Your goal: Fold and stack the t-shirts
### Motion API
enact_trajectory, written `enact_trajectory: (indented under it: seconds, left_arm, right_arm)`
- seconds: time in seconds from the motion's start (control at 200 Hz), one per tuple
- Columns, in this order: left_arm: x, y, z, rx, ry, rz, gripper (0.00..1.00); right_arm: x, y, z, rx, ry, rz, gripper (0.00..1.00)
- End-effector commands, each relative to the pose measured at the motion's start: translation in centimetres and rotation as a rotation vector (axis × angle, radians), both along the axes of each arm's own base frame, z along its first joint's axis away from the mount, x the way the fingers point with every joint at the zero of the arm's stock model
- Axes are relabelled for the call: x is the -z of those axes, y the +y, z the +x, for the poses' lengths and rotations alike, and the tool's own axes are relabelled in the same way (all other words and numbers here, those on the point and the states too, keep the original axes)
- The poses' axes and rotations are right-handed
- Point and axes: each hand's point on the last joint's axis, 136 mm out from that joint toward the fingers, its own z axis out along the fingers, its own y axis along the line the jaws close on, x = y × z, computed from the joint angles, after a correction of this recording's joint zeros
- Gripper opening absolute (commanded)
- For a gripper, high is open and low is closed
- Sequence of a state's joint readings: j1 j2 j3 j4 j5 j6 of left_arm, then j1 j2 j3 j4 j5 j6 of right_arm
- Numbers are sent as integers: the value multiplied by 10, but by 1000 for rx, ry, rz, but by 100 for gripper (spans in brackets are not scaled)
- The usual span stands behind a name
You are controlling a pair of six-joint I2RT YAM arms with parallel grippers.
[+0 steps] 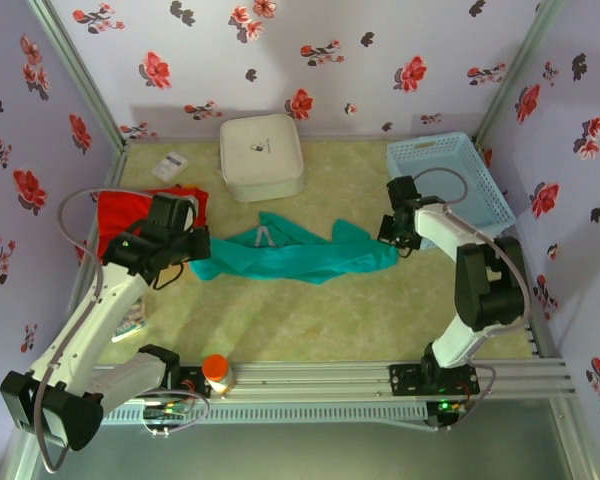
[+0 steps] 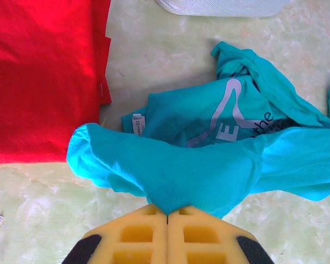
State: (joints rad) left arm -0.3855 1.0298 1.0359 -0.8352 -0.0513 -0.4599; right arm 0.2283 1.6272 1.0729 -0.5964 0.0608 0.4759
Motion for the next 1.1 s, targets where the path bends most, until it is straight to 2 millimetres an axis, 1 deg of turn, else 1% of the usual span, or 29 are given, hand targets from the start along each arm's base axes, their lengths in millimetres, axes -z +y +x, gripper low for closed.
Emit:
enact_trajectory:
  seconds: [0.0,0.07,0.08,0.085,0.1,0.14,0.145,0.205,0.22,0.255,0.32,0.36,0.435,0.515,0.625,0.77,0.875,0.93,0.94,0.95,1.0,1.045,1.095]
  left_arm:
    - [-35,2,3,4,-75,-14,0]
    - [-55,2,5,4,-114,-29,0]
    - [-58,2,5,5,-120,-31,0]
    - [-60,1,5,5,-123,-33,0]
    - [-65,1,5,6,-133,-36,0]
    - [-77,1,5,15,-157,-43,0]
    - [-78,1,4,17,-160,-43,0]
    - [-99,1,4,34,-209,-45,0]
    - [-101,2,0,41,-202,-36,0]
    - [-111,4,-3,53,-225,-30,0]
    - [-133,6,-10,73,-284,-27,0]
    - [-146,8,-14,80,-319,-27,0]
    - [-172,11,-23,100,-395,-39,0]
    - [-199,13,-36,119,-482,-54,0]
    - [-236,14,-55,165,-602,-82,0]
    - [-286,10,-84,239,-744,-153,0]
    - [-316,12,-107,263,-828,-199,0]
    - [-329,15,-117,265,-863,-215,0]
    - [-331,16,-119,265,-869,-217,0]
    - [-333,16,-120,267,-873,-219,0]
    - [-342,18,-126,265,-900,-228,0]
    - [-347,20,-128,263,-917,-231,0]
    - [-347,22,-123,240,-916,-215,0]
  right_arm:
    - [-58,-9,4,0,-144,-35,0]
    - [-95,-13,5,7,-256,-36,0]
    - [-97,-13,5,7,-262,-37,0]
    - [-102,-14,4,8,-279,-38,0]
    - [-109,-15,4,8,-300,-40,0]
    - [-133,-18,1,13,-368,-41,0]
    - [-133,-18,1,13,-368,-41,0]
    - [-165,-24,-4,19,-466,-49,0]
    - [-173,-25,-5,19,-491,-50,0]
    - [-194,-29,-10,24,-561,-55,0]
    - [-226,-33,-19,19,-671,-55,0]
    - [-249,-35,-27,11,-749,-48,0]
    - [-284,-38,-44,8,-880,-27,0]
    - [-317,-40,-64,9,-1015,9,0]
    - [-362,-44,-98,2,-1200,60,0]
    - [-407,-52,-140,1,-1376,84,0]
    - [-429,-53,-165,-21,-1458,110,0]
    - [-434,-51,-170,-33,-1468,119,0]
    - [-438,-53,-179,-32,-1491,124,0]
    - [-439,-54,-182,-32,-1499,127,0]
    - [-442,-55,-189,-31,-1515,131,0]
    - [-441,-57,-191,-20,-1516,128,0]
    - [-438,-59,-189,-9,-1504,122,0]
